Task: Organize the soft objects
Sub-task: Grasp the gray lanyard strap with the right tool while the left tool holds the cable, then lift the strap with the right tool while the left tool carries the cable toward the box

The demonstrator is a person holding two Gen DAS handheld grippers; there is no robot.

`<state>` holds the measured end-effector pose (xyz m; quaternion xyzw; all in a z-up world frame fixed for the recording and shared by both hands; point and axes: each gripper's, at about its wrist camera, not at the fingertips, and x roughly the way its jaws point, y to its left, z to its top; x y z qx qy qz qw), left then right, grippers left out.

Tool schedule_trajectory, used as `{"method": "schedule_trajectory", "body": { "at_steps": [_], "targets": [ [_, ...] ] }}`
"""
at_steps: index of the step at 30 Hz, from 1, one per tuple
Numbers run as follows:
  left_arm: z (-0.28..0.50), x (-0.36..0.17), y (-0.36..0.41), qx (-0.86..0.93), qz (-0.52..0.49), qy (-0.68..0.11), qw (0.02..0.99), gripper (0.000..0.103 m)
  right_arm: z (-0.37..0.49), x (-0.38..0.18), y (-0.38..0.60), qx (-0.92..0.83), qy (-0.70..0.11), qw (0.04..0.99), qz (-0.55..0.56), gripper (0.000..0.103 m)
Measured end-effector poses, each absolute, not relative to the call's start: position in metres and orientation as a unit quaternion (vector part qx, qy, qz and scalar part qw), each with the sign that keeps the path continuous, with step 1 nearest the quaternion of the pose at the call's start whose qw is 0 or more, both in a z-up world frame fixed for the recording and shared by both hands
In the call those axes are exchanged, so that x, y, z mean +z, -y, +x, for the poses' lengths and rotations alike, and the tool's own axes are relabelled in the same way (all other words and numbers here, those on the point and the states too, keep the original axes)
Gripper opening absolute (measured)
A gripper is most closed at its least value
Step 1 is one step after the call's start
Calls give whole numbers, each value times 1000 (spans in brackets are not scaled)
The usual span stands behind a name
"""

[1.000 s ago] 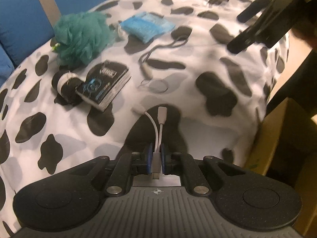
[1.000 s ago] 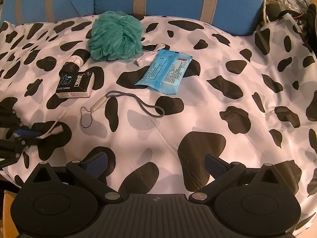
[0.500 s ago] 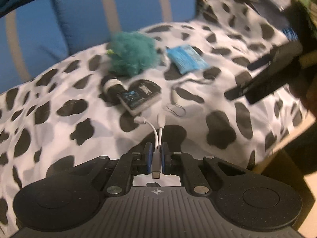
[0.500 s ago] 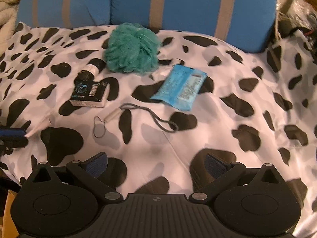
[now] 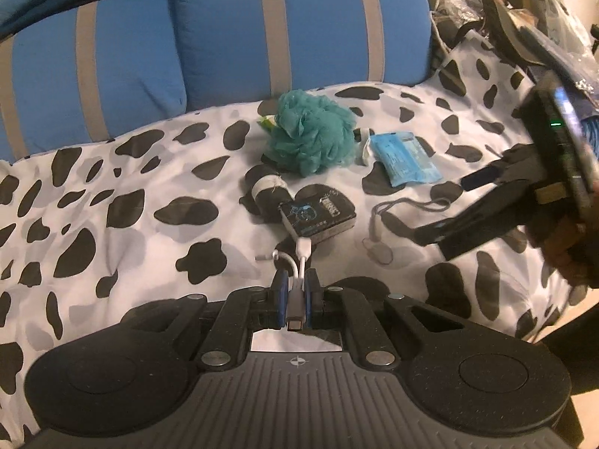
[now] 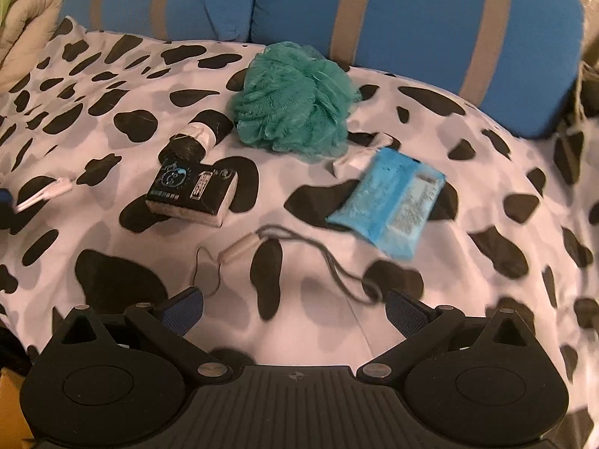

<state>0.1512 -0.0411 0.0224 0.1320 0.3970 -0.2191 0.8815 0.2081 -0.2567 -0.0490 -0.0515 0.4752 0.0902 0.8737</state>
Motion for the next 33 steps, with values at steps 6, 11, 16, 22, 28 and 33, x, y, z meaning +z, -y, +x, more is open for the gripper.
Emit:
{"method": "schedule_trajectory", "body": {
  "at_steps": [6,11,16,22,28,33],
  "targets": [
    [152,28,40,-231,118,-390,883,0,237,-62,253,91,-481,869,-75,94],
    [156,27,38,-232,113,-397,881,0,254,-78,262,77,-505,857,-70,75],
    [165,20,31,-230,98,-424,870,2,262,-84,274,69,-511,856,-37,52],
    [167,5,34,-236,105,-463,848,10,257,-83,263,81,-514,853,-51,5],
    [170,-14,37,-255,84,-525,808,50,253,-82,266,80,-512,854,-49,4],
    [166,-35,43,-274,65,-581,764,51,252,-81,268,74,-511,855,-50,4]
  ]
}}
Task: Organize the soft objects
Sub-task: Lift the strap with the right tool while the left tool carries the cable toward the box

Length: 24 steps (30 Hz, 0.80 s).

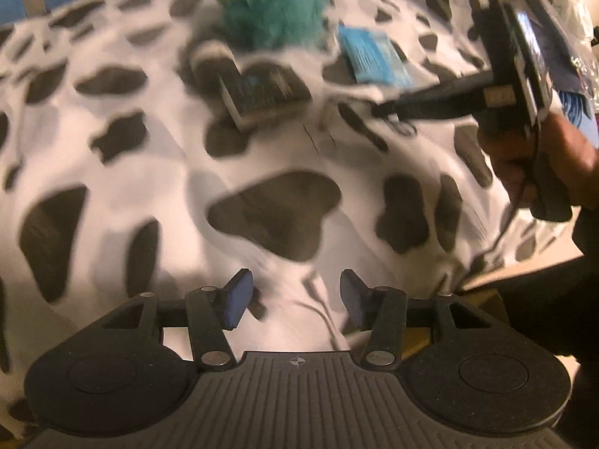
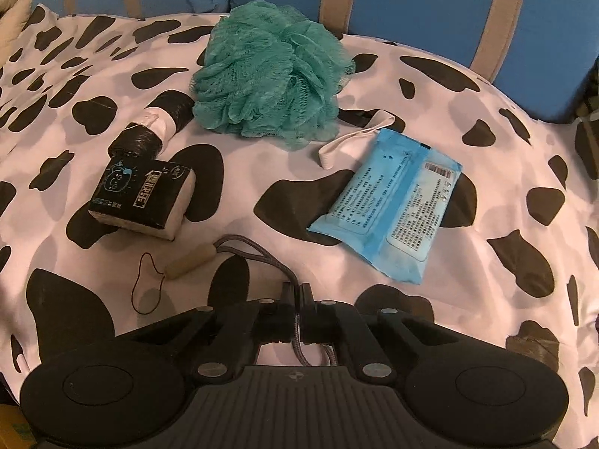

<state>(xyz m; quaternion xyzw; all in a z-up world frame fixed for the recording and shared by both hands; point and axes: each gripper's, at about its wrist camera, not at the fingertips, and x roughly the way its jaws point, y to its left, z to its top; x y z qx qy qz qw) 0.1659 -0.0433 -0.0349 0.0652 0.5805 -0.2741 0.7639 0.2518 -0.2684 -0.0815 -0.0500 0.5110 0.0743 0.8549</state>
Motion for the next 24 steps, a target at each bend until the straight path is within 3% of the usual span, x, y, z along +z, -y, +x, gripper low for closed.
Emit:
{"method": "schedule_trajectory", "body": {
  "at_steps": [7,14,19,20,21,24],
  "targets": [
    [160,-69,61,-254,56,-637,726,50,246,-79,267,82,-508,855,-56,4],
    [147,-83,75,-210,83,-611,759,46,240,-71,270,89,-497,862,-51,4],
    [129,-84,78,-185,116,-576,788,26,232,-57,272,99,-478,872,-46,4],
    [127,-83,78,-181,121,-569,793,13,230,-54,272,100,-475,873,-44,4],
    [127,-82,76,-182,122,-565,796,8,228,-52,273,101,-472,875,-43,4],
    [128,-77,71,-188,106,-566,796,5,223,-44,274,104,-462,880,-40,4]
  ]
}}
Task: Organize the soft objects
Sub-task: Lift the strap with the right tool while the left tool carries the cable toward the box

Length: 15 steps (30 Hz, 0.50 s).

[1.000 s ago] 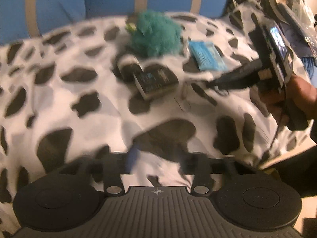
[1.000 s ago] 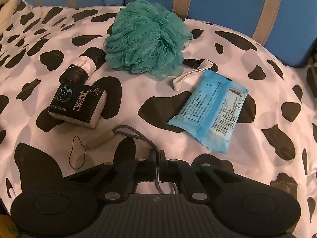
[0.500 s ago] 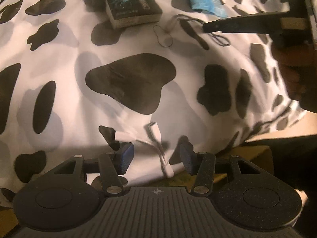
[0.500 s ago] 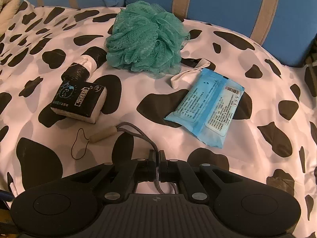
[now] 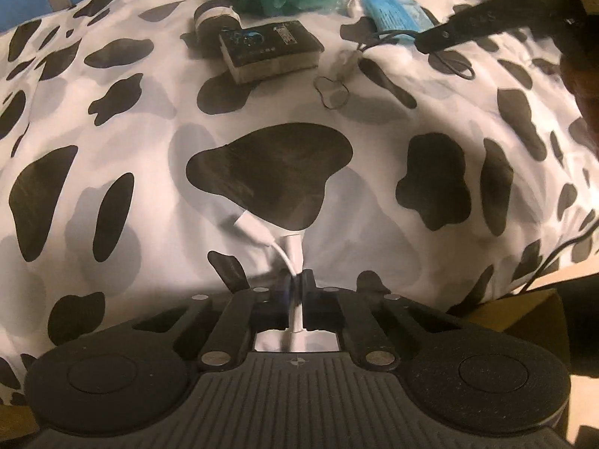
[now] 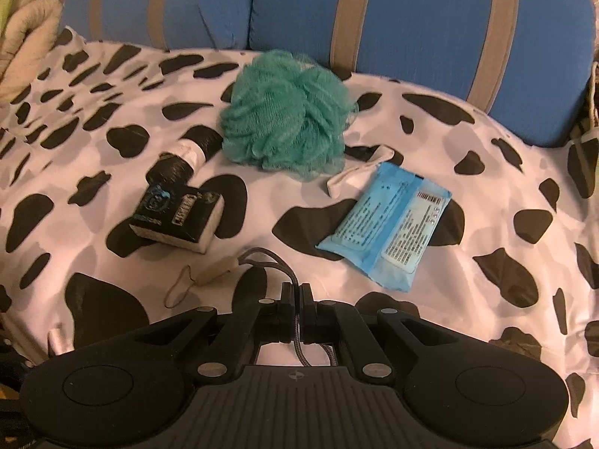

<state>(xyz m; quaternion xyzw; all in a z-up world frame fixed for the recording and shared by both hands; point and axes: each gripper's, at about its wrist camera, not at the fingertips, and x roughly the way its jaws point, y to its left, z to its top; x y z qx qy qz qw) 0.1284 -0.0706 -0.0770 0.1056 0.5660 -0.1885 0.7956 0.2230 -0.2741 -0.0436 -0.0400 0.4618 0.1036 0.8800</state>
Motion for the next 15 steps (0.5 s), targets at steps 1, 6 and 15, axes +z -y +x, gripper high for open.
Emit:
{"method": "schedule_trajectory", "body": {
  "at_steps": [1,6,15],
  "targets": [
    [128,-74,69,-191,105,-564,797,5,221,-41,275,104,-458,882,-39,4],
    [129,-43,68,-194,108,-500,837,5,207,-24,279,105,-430,896,-33,4],
    [132,-5,52,-206,32,-447,870,5,158,20,283,115,-363,924,-9,4]
  ]
}}
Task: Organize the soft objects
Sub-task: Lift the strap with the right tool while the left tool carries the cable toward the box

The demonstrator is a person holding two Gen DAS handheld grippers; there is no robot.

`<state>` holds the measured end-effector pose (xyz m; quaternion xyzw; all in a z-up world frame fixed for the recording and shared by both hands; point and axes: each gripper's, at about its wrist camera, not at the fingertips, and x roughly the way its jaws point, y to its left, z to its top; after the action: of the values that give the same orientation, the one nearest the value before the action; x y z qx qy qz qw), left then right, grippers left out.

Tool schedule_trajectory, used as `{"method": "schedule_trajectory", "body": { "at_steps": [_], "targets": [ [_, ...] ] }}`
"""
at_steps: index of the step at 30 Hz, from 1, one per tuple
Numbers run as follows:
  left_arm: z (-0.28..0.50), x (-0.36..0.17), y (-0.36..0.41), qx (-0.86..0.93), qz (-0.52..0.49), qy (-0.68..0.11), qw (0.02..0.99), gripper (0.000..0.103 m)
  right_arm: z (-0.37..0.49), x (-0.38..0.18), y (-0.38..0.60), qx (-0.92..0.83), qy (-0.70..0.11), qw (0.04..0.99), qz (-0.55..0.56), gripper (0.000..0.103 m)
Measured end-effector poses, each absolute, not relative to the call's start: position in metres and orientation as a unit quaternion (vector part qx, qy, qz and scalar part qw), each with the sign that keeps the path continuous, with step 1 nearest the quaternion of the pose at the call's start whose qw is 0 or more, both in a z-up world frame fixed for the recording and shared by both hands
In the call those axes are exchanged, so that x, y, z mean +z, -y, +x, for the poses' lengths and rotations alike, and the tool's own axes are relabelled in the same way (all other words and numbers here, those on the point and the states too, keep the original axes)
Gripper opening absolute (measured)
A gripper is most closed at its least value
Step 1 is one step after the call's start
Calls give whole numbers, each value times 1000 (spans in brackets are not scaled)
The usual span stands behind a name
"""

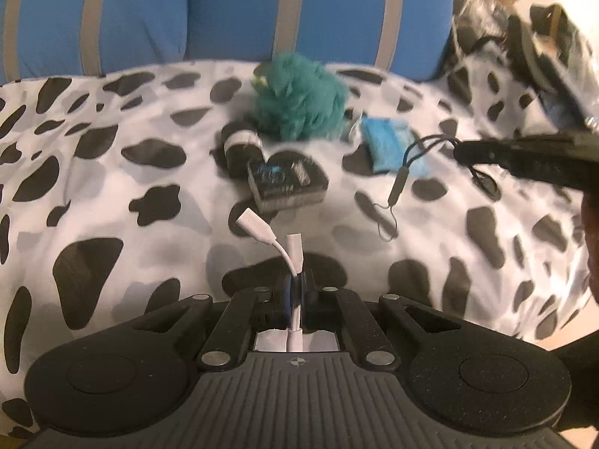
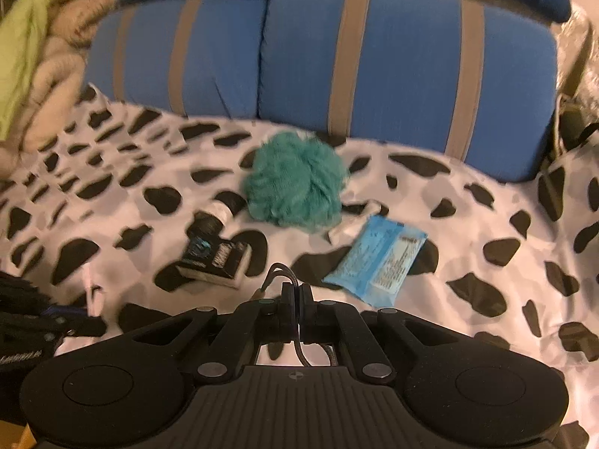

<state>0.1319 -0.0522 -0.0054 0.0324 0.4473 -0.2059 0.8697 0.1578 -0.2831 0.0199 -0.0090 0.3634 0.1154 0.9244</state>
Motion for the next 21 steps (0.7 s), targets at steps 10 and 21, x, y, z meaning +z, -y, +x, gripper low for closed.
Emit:
{"method": "schedule_trajectory", "body": {
  "at_steps": [10,21],
  "targets": [
    [105,10,46,-233,30,-431,871,5,90,45,281,152,-340,928,23,4],
    [65,8,37,-275,30,-455,846,5,19,40,255,188,-380,905,15,4]
  ]
}}
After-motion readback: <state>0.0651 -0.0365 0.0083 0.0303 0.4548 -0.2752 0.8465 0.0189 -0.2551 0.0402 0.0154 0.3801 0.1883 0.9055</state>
